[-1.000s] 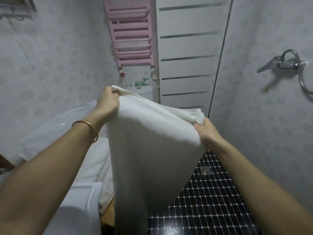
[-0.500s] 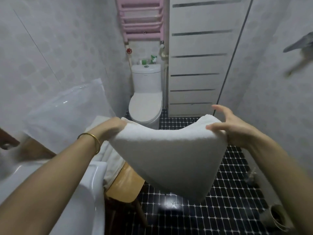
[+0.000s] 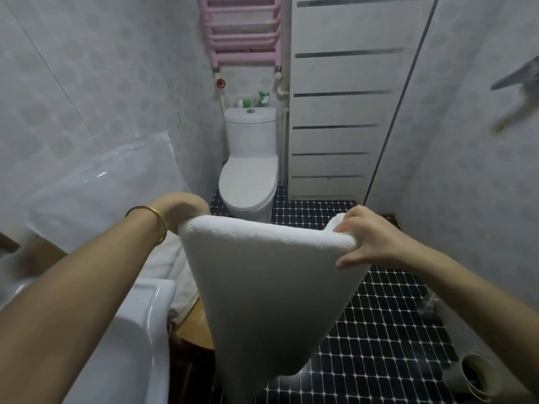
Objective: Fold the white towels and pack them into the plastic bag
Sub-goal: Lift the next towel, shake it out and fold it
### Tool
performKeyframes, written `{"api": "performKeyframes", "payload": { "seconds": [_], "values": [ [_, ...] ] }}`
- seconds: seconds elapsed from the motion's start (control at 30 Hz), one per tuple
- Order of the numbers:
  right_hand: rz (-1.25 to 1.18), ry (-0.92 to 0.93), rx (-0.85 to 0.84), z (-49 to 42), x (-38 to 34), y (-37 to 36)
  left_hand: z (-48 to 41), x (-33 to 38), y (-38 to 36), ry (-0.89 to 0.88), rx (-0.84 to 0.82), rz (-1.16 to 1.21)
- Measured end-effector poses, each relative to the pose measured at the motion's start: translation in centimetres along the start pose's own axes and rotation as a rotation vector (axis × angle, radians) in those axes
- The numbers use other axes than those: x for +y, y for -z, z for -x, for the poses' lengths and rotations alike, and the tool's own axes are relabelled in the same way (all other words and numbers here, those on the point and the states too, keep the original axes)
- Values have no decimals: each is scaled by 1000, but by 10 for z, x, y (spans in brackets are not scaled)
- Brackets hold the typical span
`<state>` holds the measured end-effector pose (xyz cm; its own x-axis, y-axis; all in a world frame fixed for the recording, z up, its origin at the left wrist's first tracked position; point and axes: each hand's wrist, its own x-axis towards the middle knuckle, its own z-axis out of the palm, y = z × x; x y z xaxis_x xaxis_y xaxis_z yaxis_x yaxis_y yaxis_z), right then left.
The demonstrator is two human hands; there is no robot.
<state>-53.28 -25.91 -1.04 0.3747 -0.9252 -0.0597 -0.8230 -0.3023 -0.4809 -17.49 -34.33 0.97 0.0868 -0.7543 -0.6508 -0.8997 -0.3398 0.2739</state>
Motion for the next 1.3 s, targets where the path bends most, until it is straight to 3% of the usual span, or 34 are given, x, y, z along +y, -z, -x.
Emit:
{"api": "performKeyframes", "payload": {
  "seconds": [0.13, 0.33, 0.53, 0.77, 0.9, 0.97, 1.07, 1.3],
  "values": [
    [259, 10, 12, -8, -13, -2, 8, -4, 0, 43, -139, 73],
    [216, -80, 74, -14, -23, 15, 20, -22, -7, 83, -349, 179],
    [-573, -115, 185, -9, -24, 17, 28, -39, -10, 32, -443, 205],
    [-1117, -90, 152, -20, -33, -2, 7, -68, -6, -74, -302, 688],
    [-1256, -111, 174, -21, -38, -8, 9, -77, -12, -343, -335, 1150],
    [-1307, -119, 155, -21, -41, -9, 11, -80, -18, -511, -341, 1210],
    [-1351, -140, 125, -21, -46, -9, 8, -74, -31, -573, -224, 969],
    [-1354, -132, 121, -17, -45, -3, 14, -39, -47, -698, 215, -24]
  ]
}}
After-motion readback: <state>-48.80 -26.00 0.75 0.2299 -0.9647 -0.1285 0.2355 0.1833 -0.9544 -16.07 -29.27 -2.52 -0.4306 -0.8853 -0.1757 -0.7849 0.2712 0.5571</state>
